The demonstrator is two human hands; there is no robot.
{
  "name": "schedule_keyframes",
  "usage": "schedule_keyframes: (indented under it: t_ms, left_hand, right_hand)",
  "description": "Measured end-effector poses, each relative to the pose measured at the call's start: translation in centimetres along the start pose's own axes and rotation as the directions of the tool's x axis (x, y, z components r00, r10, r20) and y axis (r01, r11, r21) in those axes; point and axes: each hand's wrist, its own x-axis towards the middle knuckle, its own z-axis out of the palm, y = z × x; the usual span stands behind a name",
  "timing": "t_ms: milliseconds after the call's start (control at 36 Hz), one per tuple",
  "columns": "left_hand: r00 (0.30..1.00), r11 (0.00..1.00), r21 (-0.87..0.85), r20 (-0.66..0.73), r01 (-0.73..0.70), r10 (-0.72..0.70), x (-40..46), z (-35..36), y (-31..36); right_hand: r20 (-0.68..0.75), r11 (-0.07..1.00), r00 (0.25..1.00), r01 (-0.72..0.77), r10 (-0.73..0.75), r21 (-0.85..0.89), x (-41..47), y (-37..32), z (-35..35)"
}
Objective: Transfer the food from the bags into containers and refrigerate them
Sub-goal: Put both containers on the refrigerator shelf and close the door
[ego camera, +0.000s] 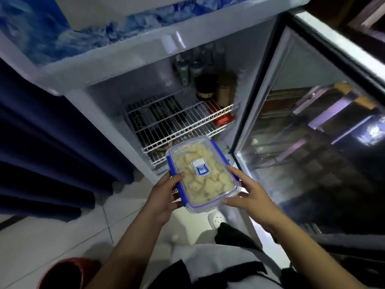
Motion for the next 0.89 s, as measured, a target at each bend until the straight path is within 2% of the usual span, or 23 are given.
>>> schedule_keyframes:
  t_ms: [222, 333, 583, 722, 778, 833, 889]
  left_hand:
    - [0.971, 0.984, -0.05, -0.177, -0.169, 0.158, 5.9, 4.6, 6.2]
    - [0.95, 0.973, -0.08, -0.246, -0.217, 0.192, 9.2, 6.2, 8.6]
    - [0.937, 0.97, -0.012, -0.263, -0.243, 0.231, 13.6, 8.1, 9.1]
    - [0.941, 0.953, 0.119, -0.164, -0.279, 0.296, 14.1, 7.9, 8.7]
    - [0.924, 0.922, 0.25, -0.169, -0.295, 0.342, 14.3, 7.9, 8.2]
    - [0.886, 0.837, 0.45, -0.181, -0.312, 0.428, 14.5, 7.9, 7.7]
    - [0.843, 0.69, 0.658, -0.157, -0.3, 0.515, 14.8, 7.9, 7.0]
  right_hand:
    - [0.139, 0.98, 0.984, 0.133, -0.113, -0.15, 11.0, -3.8, -3.7]
    - [0.164, 0.977, 0.981, 0.132, -0.104, -0.168, 16.3, -5.4, -4.7]
    - [0.136, 0.959, 0.991, 0.049, -0.011, -0.278, 24.3, -4.9, -4.9]
    - [0.145, 0.888, 0.989, 0.082, -0.017, -0.452, 26.5, -5.0, -4.7]
    - [0.121, 0.822, 0.991, 0.109, -0.049, -0.56, 26.9, -4.9, -4.7]
    - [0.12, 0.743, 0.989, 0.141, -0.081, -0.654, 27.1, -4.6, -4.6]
    - [0.146, 0.685, 0.985, 0.17, -0.093, -0.708, 27.1, -4.1, -4.6]
